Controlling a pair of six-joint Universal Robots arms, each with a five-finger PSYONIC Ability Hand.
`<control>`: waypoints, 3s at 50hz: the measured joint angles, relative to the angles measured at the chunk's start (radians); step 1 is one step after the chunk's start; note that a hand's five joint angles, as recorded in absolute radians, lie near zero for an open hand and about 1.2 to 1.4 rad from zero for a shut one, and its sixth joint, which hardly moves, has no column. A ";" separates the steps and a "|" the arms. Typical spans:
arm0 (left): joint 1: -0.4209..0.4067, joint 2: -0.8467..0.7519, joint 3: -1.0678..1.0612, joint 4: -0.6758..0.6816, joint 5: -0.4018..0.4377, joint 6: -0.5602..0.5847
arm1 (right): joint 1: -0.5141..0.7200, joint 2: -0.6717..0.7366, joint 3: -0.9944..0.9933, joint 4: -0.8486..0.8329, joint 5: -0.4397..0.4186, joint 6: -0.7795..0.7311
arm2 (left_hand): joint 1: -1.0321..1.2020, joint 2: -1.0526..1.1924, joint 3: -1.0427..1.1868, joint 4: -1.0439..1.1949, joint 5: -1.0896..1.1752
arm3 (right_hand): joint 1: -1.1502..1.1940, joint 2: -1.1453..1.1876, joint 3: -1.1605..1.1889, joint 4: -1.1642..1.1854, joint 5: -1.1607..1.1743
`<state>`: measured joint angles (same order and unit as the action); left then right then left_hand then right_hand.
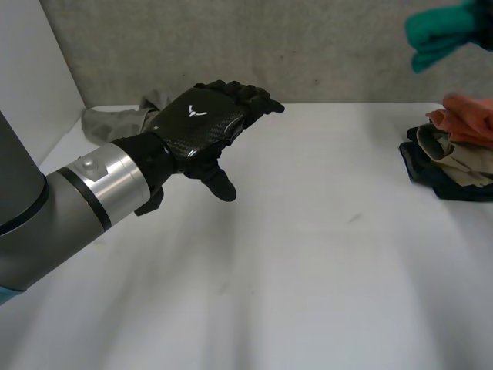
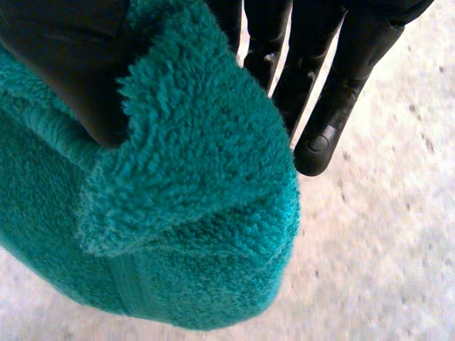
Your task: Fold the laundry.
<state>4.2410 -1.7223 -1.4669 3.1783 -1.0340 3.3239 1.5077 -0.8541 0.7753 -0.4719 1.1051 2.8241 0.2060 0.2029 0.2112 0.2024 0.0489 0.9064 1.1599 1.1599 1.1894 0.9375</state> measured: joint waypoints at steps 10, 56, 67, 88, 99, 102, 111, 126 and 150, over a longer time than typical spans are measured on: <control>-0.003 -0.002 -0.006 0.000 0.000 0.000 | -0.214 0.154 0.086 -0.204 -0.254 0.230 | 0.000 0.000 0.000 0.000 0.000 | 0.014 0.006 0.002 0.000 0.000; -0.008 0.000 -0.006 0.001 -0.009 -0.002 | -0.493 -0.152 0.429 0.252 -0.165 0.134 | 0.000 0.000 0.000 0.000 0.000 | -0.704 -0.941 -0.948 -0.956 -0.870; 0.005 0.005 0.008 0.005 -0.015 -0.002 | -0.612 -0.220 0.325 0.420 0.191 -0.312 | 0.000 0.000 0.000 0.000 0.000 | -0.704 -0.941 -0.948 -0.956 -0.870; 0.328 -0.371 0.396 0.186 -0.242 0.053 | 0.097 -0.581 0.758 0.018 0.068 -0.071 | 0.000 0.000 0.000 0.000 -0.001 | -0.704 -0.941 -0.948 -0.956 -0.870; 0.404 -0.787 0.673 0.198 -0.136 0.245 | 0.238 -0.478 0.959 0.054 0.084 -0.282 | 0.003 0.002 0.002 0.003 0.000 | -0.704 -0.941 -0.948 -0.956 -0.870; 0.406 -0.876 0.748 0.214 -0.128 0.275 | 0.249 -0.457 0.983 0.070 0.100 -0.311 | 0.013 0.017 0.012 0.020 0.003 | -0.704 -0.941 -0.948 -0.956 -0.870; 0.407 -1.080 0.935 0.290 -0.080 0.328 | 0.249 -0.440 1.037 0.113 0.152 -0.327 | 0.235 0.226 0.216 0.228 0.209 | -0.704 -0.941 -0.948 -0.956 -0.870; 0.420 -1.211 0.984 0.509 0.017 0.501 | 0.240 -0.449 1.099 0.124 0.154 -0.326 | 0.361 0.357 0.347 0.358 0.332 | -0.704 -0.941 -0.948 -0.956 -0.870; 0.477 -1.309 1.131 0.515 0.145 0.559 | 0.136 -0.495 1.158 0.201 0.131 -0.332 | 0.460 0.457 0.448 0.456 0.428 | -0.704 -0.941 -0.948 -0.956 -0.870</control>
<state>4.7178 -3.0317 -0.3356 3.6930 -0.8891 3.8829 1.6436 -1.3487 1.9334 -0.2709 1.2365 2.4926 0.6663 0.6600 0.6596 0.6583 0.4772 0.2027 0.2184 0.2123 0.2331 0.0672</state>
